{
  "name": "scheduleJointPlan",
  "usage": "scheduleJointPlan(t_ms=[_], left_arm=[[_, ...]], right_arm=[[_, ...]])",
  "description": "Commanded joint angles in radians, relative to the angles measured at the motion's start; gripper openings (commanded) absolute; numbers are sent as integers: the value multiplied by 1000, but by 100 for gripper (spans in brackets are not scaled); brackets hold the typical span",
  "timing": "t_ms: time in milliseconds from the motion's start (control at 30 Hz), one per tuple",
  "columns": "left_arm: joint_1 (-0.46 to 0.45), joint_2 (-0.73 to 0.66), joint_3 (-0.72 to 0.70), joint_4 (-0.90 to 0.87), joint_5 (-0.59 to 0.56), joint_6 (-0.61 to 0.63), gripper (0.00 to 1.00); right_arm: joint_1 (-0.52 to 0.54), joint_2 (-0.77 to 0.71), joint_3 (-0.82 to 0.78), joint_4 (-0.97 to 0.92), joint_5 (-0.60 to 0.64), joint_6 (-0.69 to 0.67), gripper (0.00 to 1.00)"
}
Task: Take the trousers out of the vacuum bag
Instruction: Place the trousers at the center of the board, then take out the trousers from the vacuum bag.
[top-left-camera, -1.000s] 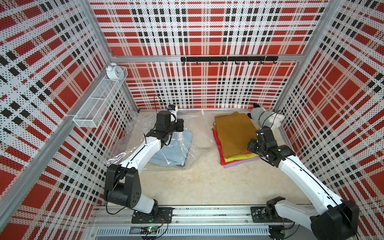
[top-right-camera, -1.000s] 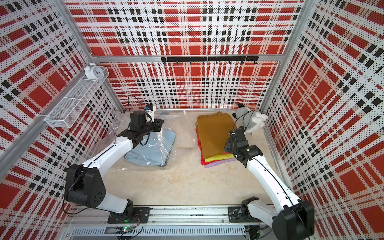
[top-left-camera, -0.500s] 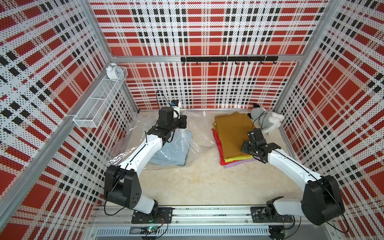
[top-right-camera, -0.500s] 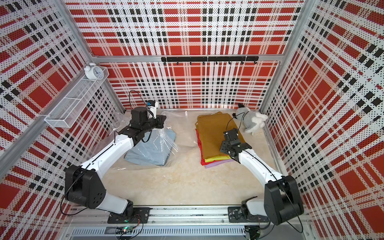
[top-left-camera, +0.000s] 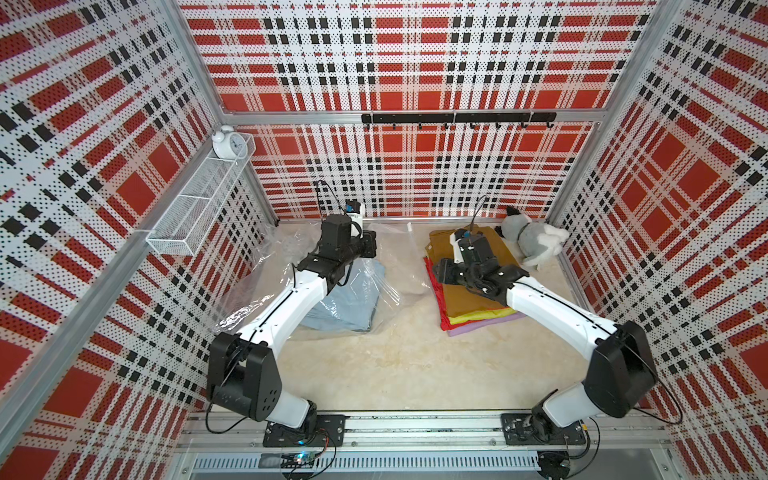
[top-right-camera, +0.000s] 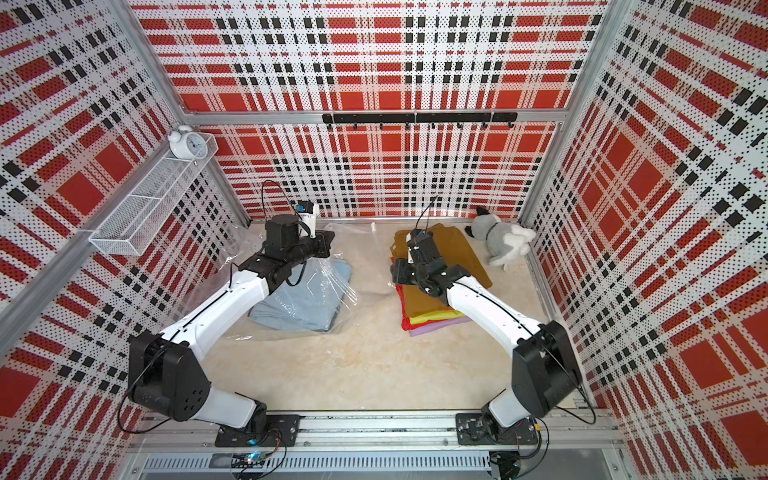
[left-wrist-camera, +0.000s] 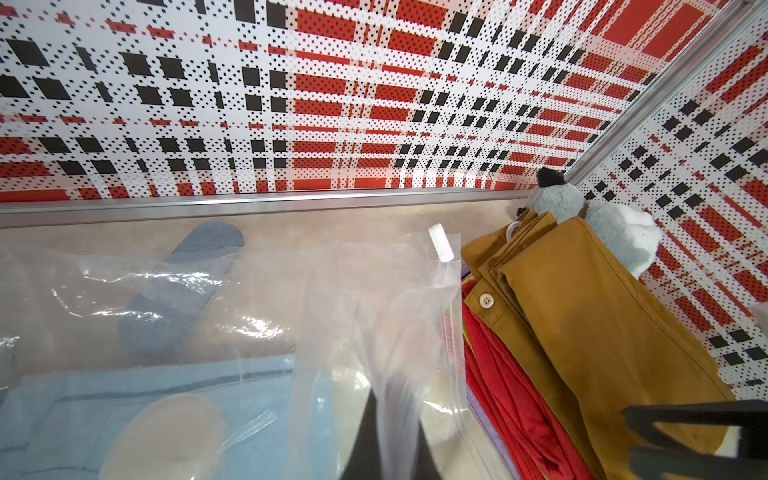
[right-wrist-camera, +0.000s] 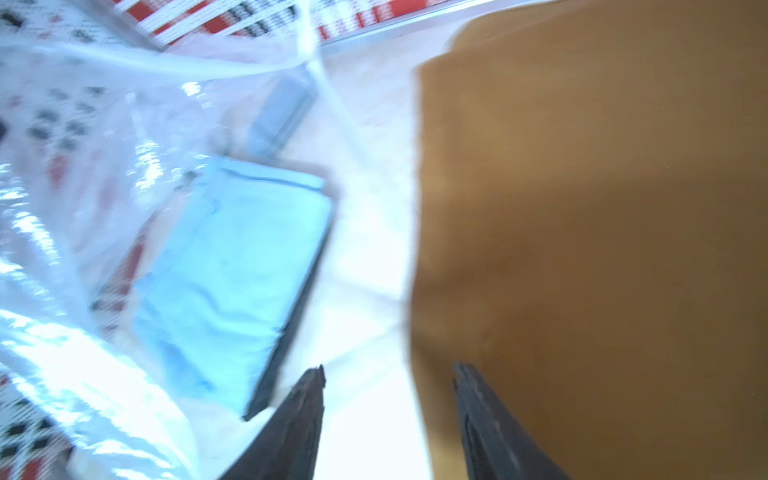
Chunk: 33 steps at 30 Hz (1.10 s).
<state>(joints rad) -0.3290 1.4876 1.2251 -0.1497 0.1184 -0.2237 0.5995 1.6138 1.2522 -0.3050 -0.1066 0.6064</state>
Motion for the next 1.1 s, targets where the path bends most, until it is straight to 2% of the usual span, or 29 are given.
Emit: scheduleJointPlan(t_ms=[0,200,533,1067], left_arm=[[-19,-40,-15,26,-50,25,0],[-30,-47,-33,28,-88,46,0],[-31,-42,-53,39,-98,35,0],[-27,-37,-55,39,-107,39,0]], right_arm=[[42,117,76,124,-134,27,56],[74,307,186,202,-217,112,56],[121,510,282,248,-180,243,56],[146,681,365,286,-214,305,54]])
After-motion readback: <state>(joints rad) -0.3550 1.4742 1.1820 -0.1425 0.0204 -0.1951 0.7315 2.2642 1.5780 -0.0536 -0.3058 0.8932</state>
